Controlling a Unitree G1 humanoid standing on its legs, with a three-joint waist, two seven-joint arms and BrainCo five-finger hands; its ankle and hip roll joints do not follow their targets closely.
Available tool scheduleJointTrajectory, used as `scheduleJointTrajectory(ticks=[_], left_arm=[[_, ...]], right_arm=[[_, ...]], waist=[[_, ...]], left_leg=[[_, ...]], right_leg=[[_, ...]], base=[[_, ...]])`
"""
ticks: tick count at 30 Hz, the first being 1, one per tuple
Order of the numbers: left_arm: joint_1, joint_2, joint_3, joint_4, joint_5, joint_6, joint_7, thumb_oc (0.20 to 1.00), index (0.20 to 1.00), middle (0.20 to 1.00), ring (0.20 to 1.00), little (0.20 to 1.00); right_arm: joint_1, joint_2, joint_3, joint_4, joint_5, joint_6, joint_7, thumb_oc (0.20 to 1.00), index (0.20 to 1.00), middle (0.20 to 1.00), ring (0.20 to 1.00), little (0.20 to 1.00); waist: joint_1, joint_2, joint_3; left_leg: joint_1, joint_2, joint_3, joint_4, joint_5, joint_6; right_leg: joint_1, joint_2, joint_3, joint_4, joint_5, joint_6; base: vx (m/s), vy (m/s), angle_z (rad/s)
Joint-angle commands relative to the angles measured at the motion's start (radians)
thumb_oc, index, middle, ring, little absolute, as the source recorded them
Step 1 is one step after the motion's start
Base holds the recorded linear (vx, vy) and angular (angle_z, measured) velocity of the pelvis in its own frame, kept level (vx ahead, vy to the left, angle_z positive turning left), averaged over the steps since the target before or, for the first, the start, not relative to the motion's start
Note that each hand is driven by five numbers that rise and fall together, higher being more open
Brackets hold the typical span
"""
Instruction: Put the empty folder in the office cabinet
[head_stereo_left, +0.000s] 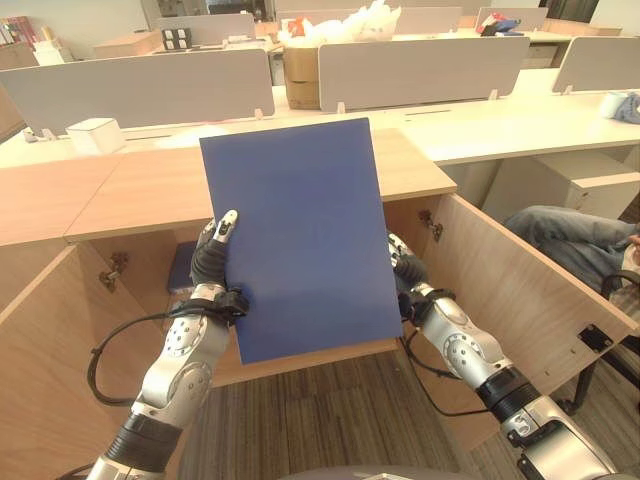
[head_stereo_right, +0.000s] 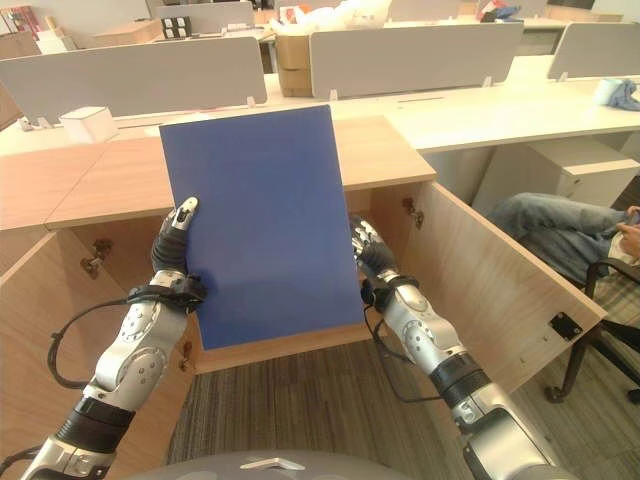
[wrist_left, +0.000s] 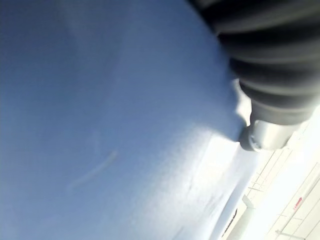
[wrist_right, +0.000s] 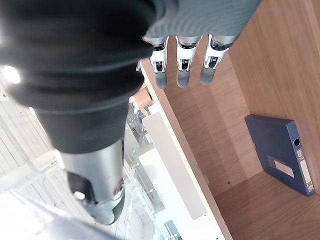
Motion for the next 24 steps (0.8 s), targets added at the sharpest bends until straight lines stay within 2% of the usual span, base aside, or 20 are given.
scheduleJointTrajectory(ticks=[1, 3, 7, 13, 18, 24], left_arm=[[-0.018, 0.012, 0.052, -0.100, 0.037, -0.046, -0.001, 0.200, 0.200, 0.200, 0.200, 0.200], [-0.006, -0.005, 0.068, -0.104, 0.057, -0.040, 0.021, 0.200, 0.200, 0.200, 0.200, 0.200], [0.000, -0.021, 0.080, -0.101, 0.079, -0.032, 0.039, 0.200, 0.200, 0.200, 0.200, 0.200], [-0.009, -0.038, 0.080, -0.093, 0.091, -0.032, 0.050, 0.200, 0.200, 0.200, 0.200, 0.200], [-0.013, -0.046, 0.080, -0.086, 0.100, -0.030, 0.049, 0.200, 0.200, 0.200, 0.200, 0.200], [-0.009, -0.055, 0.076, -0.077, 0.103, -0.031, 0.042, 0.200, 0.200, 0.200, 0.200, 0.200]], right_arm=[[-0.032, 0.048, -0.097, -0.041, -0.023, -0.075, -0.060, 1.000, 1.000, 1.000, 1.000, 1.000], [-0.026, 0.078, -0.166, -0.012, -0.031, -0.095, -0.134, 1.000, 1.000, 1.000, 1.000, 1.000], [-0.036, 0.110, -0.226, -0.013, -0.046, -0.117, -0.183, 1.000, 1.000, 1.000, 1.000, 1.000], [-0.049, 0.122, -0.223, -0.050, -0.049, -0.129, -0.187, 1.000, 1.000, 1.000, 1.000, 1.000], [-0.052, 0.130, -0.187, -0.100, -0.032, -0.129, -0.155, 1.000, 1.000, 1.000, 1.000, 1.000], [-0.118, 0.118, -0.209, -0.098, -0.027, -0.154, -0.169, 1.000, 1.000, 1.000, 1.000, 1.000]], waist=[[0.001, -0.043, -0.011], [-0.001, -0.043, -0.012], [-0.003, -0.042, -0.015], [-0.004, -0.043, -0.011], [-0.005, -0.044, -0.010], [-0.001, -0.047, -0.012]], left_leg=[[-0.004, 0.012, 0.045, 0.005, -0.114, -0.047], [-0.003, 0.011, 0.045, 0.005, -0.117, -0.045], [-0.002, 0.011, 0.045, 0.005, -0.120, -0.043], [-0.002, 0.010, 0.046, 0.005, -0.122, -0.042], [-0.003, 0.008, 0.047, 0.005, -0.122, -0.040], [-0.003, 0.007, 0.047, 0.005, -0.125, -0.038]], right_leg=[[0.036, -0.048, -0.038, 0.001, -0.087, 0.041], [0.037, -0.049, -0.037, 0.001, -0.085, 0.042], [0.037, -0.049, -0.033, 0.001, -0.086, 0.042], [0.034, -0.051, -0.033, 0.001, -0.083, 0.043], [0.032, -0.053, -0.028, 0.001, -0.081, 0.042], [0.030, -0.055, -0.028, 0.001, -0.081, 0.042]], base=[[0.00, 0.000, 0.00], [0.00, 0.000, 0.00], [0.00, 0.000, 0.00], [0.00, 0.000, 0.00], [0.00, 0.001, -0.01], [0.00, 0.000, 0.00]])
